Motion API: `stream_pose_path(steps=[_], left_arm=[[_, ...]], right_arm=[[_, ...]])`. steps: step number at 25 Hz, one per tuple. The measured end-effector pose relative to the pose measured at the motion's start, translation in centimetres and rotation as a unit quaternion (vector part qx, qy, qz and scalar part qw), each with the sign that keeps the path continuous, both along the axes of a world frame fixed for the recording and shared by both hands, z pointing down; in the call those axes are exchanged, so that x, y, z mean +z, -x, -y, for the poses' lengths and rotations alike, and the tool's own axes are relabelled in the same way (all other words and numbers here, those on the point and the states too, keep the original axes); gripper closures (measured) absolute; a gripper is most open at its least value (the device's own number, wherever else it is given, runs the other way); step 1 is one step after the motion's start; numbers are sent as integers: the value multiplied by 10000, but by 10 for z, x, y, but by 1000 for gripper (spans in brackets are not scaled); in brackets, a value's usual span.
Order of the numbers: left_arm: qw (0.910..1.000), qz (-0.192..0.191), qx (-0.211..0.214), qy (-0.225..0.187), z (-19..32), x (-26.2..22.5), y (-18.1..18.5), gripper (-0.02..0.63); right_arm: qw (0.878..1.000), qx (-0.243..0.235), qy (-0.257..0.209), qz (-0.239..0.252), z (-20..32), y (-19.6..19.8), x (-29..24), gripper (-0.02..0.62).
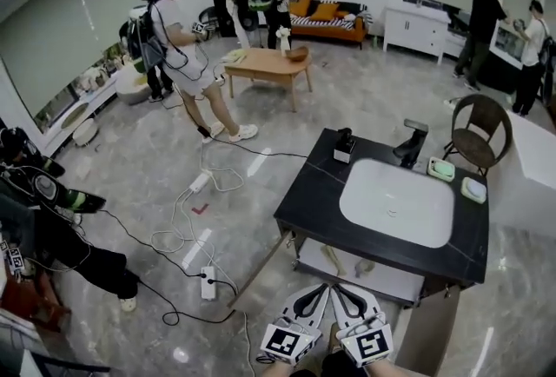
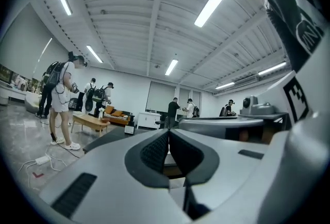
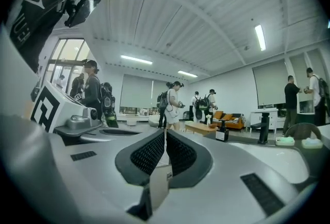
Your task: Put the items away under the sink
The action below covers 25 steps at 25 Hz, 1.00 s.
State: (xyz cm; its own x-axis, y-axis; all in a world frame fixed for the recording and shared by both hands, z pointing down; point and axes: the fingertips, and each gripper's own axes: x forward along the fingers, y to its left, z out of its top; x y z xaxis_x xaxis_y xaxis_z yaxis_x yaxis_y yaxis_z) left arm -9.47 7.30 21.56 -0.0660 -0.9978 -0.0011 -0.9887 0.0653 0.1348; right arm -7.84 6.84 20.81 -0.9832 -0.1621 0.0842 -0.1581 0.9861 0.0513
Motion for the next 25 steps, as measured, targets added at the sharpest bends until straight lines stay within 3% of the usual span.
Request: stream_pose_path(steps=[3,7,25], left_arm=[[9998,146,127,-112,9,-27,6,598],[9997,59,168,-189,29,-42,13,598],[9986,80,307,-426,215,-59,108,598]], right_arm=[[9997,-40,-64,215,7,6,-31,557],[9996,-47,-178,233,24,11,-45,557],[9995,110,35,300,203,103,-62,557]])
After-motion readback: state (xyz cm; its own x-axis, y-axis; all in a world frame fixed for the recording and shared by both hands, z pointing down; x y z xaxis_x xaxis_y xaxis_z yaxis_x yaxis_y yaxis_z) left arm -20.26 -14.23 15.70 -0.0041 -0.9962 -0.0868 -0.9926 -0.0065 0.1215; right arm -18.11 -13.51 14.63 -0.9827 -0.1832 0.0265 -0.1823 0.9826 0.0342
